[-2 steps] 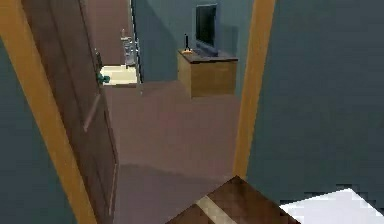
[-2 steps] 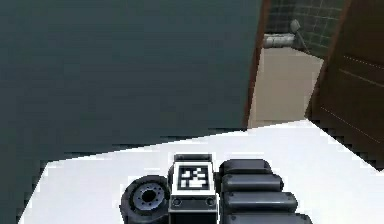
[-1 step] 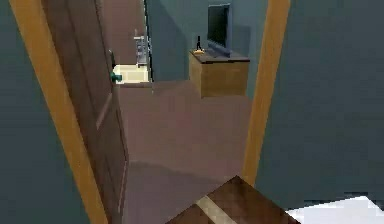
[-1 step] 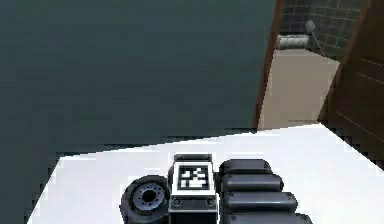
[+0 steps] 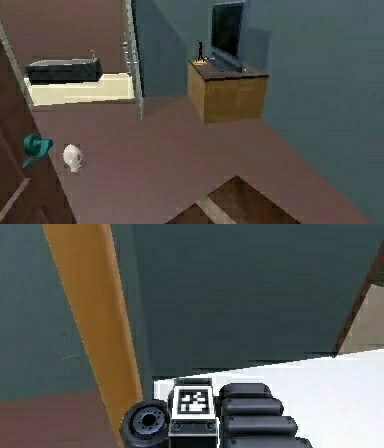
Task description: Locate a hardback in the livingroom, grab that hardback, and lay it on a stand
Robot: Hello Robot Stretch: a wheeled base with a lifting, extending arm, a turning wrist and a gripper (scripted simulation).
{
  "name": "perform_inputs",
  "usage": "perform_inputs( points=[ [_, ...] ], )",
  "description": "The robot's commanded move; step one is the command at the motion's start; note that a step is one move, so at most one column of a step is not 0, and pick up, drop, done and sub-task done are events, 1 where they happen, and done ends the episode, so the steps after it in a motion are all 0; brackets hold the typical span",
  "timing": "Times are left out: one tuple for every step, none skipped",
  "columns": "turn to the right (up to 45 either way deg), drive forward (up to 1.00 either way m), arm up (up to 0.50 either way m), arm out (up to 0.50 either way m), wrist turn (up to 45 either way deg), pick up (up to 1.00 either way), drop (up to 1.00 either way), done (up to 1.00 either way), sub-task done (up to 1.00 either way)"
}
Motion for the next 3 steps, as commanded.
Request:
perform_inputs(
  points=[
    [-6.0, 0.0, 0.0, 0.0, 0.0, 0.0, 0.0, 0.0, 0.0],
    [0.0, 1.0, 0.0, 0.0, 0.0, 0.0, 0.0, 0.0, 0.0],
    [0.0, 1.0, 0.0, 0.0, 0.0, 0.0, 0.0, 0.0, 0.0]
  ],
)
